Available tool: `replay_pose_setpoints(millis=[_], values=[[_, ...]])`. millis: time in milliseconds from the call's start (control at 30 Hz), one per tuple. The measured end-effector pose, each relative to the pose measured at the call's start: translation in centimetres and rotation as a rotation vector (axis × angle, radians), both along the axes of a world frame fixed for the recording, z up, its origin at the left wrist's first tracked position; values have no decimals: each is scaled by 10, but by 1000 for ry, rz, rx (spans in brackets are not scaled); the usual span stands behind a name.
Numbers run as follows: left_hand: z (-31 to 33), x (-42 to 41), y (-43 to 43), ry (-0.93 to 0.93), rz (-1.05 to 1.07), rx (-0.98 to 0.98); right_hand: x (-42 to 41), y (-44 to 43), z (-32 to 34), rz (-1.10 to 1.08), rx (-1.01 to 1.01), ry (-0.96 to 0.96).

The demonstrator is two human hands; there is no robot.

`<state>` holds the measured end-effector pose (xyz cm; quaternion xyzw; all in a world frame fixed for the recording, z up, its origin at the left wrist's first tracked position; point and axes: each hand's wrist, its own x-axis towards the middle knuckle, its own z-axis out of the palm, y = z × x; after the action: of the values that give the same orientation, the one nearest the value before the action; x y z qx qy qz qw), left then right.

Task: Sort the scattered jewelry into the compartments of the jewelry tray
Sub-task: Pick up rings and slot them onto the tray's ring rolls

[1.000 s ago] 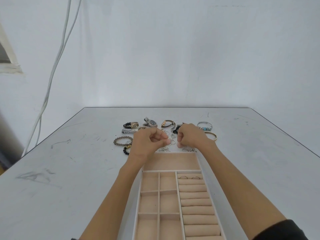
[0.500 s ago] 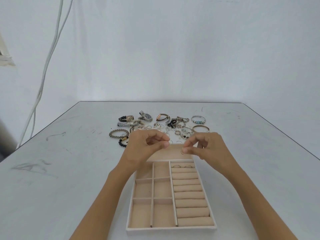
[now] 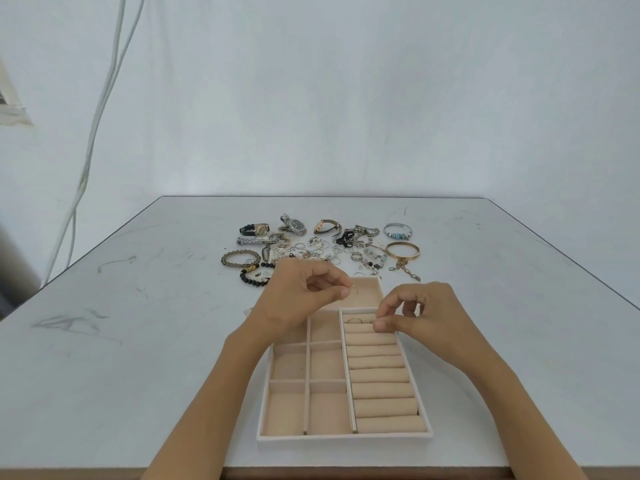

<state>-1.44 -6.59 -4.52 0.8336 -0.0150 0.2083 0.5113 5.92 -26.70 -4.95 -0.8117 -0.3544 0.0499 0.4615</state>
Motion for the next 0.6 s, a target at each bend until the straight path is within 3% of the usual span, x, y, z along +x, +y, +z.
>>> replay_pose_setpoints(millis=[600], values=[[-2, 0, 1, 28, -19, 18, 3, -5, -1, 26, 23, 4]])
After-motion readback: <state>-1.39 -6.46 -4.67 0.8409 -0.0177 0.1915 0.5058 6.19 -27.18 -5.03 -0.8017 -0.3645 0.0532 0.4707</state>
